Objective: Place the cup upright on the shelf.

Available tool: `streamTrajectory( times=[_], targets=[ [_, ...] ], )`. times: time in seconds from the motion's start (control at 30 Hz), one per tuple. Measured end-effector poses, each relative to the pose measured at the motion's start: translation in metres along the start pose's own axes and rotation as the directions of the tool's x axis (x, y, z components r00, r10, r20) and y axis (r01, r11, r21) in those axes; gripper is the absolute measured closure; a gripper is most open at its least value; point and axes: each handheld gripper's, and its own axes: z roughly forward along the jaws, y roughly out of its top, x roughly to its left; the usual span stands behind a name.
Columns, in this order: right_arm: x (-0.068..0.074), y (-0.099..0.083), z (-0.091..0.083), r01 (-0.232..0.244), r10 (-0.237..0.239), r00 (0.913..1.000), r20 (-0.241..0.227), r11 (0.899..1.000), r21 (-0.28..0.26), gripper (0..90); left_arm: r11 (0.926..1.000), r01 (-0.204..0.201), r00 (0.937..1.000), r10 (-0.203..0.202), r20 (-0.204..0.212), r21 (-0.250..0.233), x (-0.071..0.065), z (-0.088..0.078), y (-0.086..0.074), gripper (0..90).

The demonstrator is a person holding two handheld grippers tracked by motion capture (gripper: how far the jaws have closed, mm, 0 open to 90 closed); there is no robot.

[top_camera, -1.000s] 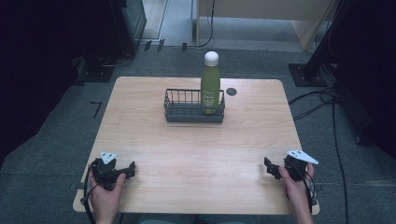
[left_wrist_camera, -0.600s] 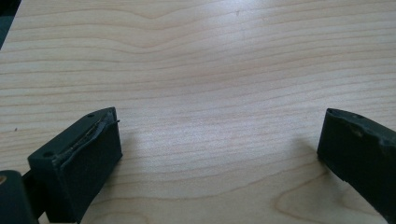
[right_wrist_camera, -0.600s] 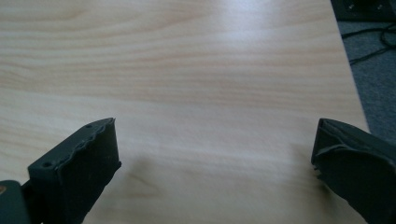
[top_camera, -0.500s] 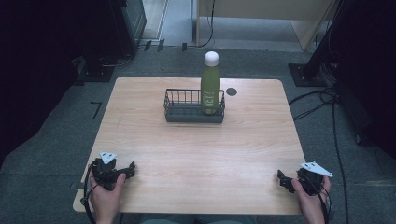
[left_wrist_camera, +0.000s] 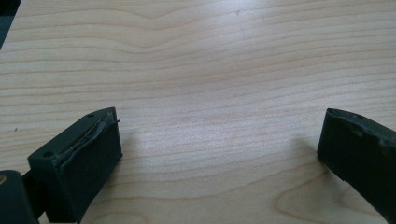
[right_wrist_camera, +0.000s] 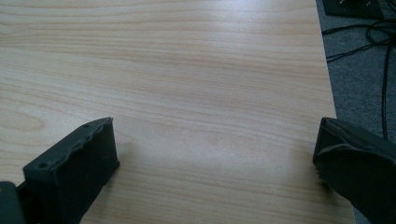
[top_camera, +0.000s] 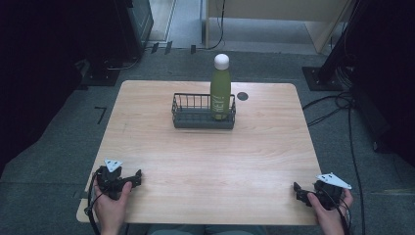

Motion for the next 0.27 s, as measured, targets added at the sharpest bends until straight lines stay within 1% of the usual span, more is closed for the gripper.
streamTrajectory(
  times=[0.27],
  targets=[
    [-0.0002, 0.0004, 0.0005, 0.002, -0.002, 1.0000, -0.002, 1.000, 0.000, 0.0, 1.0000, 0.003, 1.0000, -0.003, 0.000, -0.002, -0.0007, 0.0006, 0.0004, 0.0]
  ],
)
